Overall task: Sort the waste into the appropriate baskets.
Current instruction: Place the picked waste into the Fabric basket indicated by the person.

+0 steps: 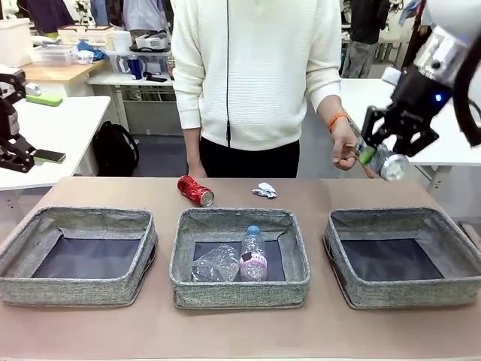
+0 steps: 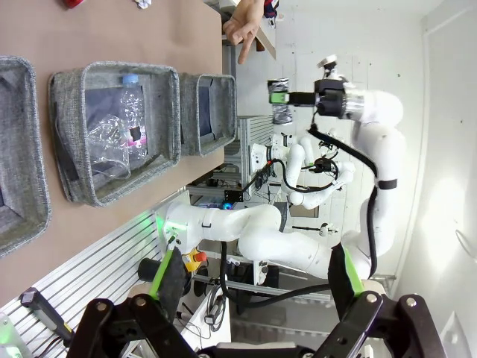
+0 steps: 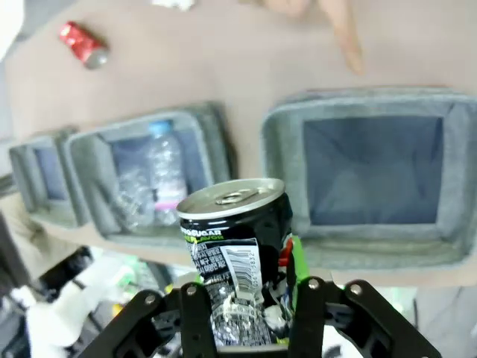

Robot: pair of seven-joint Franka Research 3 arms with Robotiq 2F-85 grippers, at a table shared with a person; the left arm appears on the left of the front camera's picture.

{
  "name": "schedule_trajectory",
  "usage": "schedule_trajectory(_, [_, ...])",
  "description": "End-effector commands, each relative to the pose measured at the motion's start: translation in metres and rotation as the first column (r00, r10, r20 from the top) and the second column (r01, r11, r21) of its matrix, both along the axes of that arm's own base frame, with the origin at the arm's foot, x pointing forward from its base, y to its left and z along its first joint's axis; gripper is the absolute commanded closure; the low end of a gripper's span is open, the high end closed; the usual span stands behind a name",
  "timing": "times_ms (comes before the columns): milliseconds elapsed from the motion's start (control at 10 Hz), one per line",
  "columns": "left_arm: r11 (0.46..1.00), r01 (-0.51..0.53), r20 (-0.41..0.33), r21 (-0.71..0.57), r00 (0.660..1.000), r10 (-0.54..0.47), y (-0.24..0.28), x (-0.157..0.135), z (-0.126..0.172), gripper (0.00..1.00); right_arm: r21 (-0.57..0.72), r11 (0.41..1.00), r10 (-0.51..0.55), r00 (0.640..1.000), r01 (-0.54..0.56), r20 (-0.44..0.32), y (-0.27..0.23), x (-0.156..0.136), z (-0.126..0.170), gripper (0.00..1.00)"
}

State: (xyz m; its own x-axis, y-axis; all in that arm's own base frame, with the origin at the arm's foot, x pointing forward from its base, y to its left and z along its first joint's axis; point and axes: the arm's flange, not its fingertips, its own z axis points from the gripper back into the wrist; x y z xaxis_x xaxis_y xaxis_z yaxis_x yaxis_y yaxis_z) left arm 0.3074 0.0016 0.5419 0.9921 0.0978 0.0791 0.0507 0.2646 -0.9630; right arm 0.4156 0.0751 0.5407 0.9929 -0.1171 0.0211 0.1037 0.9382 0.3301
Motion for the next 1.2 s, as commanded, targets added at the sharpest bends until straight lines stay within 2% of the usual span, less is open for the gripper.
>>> schedule_trajectory(0, [1.000,0.010,0.009,0.005,1.000,-0.010,0.000,-0.002,0.000,0.00,0.031,1.000,-0.003,1.000,0.003,0.010,-0.005,-0.009,-0.037,0.57])
schedule_trajectory(100, [1.000,0.010,0.009,0.005,1.000,-0.010,0.000,-0.002,0.000,0.00,0.016,0.998,-0.059,0.998,0.059,0.000,-0.011,-0.007,-0.052,0.57])
schedule_trajectory(300, [1.000,0.010,0.009,0.005,1.000,-0.010,0.000,-0.002,0.000,0.00,-0.019,0.995,-0.099,0.995,0.098,-0.030,-0.026,-0.003,-0.072,0.57])
schedule_trajectory(400, [1.000,0.010,0.009,0.005,1.000,-0.010,0.000,-0.002,0.000,0.00,-0.047,0.994,-0.106,0.993,0.103,-0.051,-0.029,-0.002,-0.076,0.57])
schedule_trajectory(800, [1.000,0.010,0.009,0.005,1.000,-0.010,0.000,-0.002,0.000,0.00,-0.055,0.995,-0.092,0.994,0.088,-0.056,-0.029,0.001,-0.074,0.57])
schedule_trajectory(900, [1.000,0.010,0.009,0.005,1.000,-0.010,0.000,-0.002,0.000,0.00,-0.054,0.995,-0.081,0.995,0.078,-0.056,-0.029,0.001,-0.074,0.31])
schedule_trajectory(1000, [1.000,0.010,0.009,0.005,1.000,-0.010,0.000,-0.002,0.000,0.00,-0.058,0.996,-0.077,0.996,0.074,-0.052,-0.029,0.001,-0.074,0.00])
schedule_trajectory(1100, [1.000,0.010,0.009,0.005,1.000,-0.010,0.000,-0.002,0.000,0.00,-0.062,0.995,-0.080,0.995,0.077,-0.050,-0.029,0.000,-0.073,0.00])
